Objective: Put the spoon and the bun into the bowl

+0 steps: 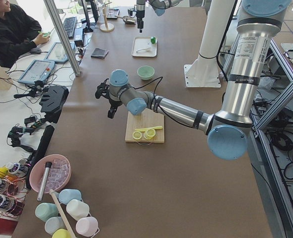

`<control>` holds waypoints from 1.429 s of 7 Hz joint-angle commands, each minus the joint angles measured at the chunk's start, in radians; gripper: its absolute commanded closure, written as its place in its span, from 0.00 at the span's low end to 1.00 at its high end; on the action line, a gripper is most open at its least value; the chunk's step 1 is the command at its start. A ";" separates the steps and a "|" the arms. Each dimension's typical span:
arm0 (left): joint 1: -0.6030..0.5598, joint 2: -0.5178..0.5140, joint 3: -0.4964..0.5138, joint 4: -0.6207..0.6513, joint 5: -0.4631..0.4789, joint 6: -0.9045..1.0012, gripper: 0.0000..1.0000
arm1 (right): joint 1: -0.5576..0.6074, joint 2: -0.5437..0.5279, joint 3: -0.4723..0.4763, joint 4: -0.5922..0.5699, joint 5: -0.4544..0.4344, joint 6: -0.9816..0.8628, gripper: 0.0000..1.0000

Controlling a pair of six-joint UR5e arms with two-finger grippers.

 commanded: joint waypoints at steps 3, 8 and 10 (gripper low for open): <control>0.013 -0.002 0.004 -0.008 0.015 -0.007 0.02 | -0.159 0.162 -0.166 0.002 -0.129 0.149 0.00; 0.013 -0.010 0.004 -0.008 0.013 -0.007 0.02 | -0.192 0.162 -0.187 0.003 -0.141 0.154 0.44; 0.013 -0.010 0.003 -0.008 0.013 -0.009 0.02 | -0.198 0.162 -0.189 0.002 -0.142 0.152 0.84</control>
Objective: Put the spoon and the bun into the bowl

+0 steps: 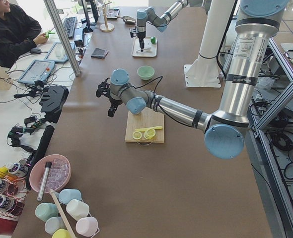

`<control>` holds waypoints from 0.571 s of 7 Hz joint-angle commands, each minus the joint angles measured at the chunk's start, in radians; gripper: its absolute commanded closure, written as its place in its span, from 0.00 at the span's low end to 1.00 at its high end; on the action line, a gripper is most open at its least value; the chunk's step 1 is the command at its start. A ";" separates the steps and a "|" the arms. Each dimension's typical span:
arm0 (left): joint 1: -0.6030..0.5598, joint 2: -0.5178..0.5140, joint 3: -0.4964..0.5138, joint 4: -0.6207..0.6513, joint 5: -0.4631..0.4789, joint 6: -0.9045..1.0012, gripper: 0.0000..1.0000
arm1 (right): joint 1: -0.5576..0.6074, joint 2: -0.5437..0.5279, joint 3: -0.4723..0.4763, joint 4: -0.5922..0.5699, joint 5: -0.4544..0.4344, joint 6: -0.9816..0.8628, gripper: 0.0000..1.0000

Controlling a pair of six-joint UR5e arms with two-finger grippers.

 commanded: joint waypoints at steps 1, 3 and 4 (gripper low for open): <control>0.000 0.000 -0.003 0.000 0.000 -0.003 0.02 | -0.007 0.001 0.001 0.000 -0.001 0.000 0.97; 0.000 -0.002 -0.009 0.000 -0.002 -0.004 0.02 | -0.005 0.001 0.009 0.001 -0.001 0.026 1.00; 0.000 -0.022 -0.008 0.000 -0.006 -0.006 0.02 | 0.010 0.010 0.024 0.000 0.008 0.042 1.00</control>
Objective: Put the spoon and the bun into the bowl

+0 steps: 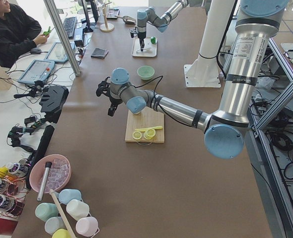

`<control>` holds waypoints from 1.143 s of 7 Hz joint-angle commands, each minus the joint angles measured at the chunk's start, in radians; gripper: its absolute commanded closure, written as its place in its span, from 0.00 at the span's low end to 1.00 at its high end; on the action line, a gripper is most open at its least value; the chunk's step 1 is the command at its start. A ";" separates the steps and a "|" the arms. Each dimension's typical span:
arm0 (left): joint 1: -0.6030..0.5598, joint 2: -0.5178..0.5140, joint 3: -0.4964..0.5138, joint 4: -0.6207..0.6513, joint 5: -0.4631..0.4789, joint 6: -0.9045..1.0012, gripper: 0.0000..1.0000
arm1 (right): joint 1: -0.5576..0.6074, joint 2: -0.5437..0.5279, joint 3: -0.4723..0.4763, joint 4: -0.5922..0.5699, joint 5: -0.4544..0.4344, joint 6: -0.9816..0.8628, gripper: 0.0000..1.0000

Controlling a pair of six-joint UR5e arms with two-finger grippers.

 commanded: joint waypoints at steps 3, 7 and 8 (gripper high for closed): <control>0.119 -0.081 -0.002 0.002 0.030 -0.133 0.02 | 0.046 0.151 0.017 -0.128 0.042 0.104 1.00; 0.296 -0.051 -0.007 -0.006 0.197 -0.158 0.02 | 0.050 0.249 0.016 -0.137 0.042 0.251 1.00; 0.314 -0.028 -0.007 -0.012 0.205 -0.157 0.02 | 0.047 0.269 0.013 -0.139 0.042 0.285 1.00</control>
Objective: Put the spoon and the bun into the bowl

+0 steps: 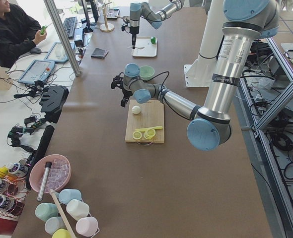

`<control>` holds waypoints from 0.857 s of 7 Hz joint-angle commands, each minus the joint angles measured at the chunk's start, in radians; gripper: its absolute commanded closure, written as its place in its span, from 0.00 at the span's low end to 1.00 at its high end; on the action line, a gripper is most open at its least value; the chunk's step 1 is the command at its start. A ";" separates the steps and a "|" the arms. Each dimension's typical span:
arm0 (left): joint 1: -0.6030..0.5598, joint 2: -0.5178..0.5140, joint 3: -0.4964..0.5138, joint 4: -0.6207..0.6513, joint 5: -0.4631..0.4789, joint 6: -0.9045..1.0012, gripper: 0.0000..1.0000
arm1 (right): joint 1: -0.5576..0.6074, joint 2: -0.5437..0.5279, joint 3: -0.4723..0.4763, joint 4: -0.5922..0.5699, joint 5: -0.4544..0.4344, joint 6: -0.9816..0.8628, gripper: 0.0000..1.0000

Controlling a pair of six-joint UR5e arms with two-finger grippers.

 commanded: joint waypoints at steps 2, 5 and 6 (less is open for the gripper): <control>0.092 0.089 0.001 -0.101 0.069 -0.021 0.02 | -0.006 0.045 -0.001 -0.005 0.000 0.079 1.00; 0.130 0.091 0.003 -0.103 0.080 -0.044 0.66 | -0.044 0.085 -0.008 -0.005 -0.005 0.143 1.00; 0.130 0.092 0.007 -0.099 0.080 -0.038 1.00 | -0.055 0.097 -0.009 -0.005 -0.009 0.157 1.00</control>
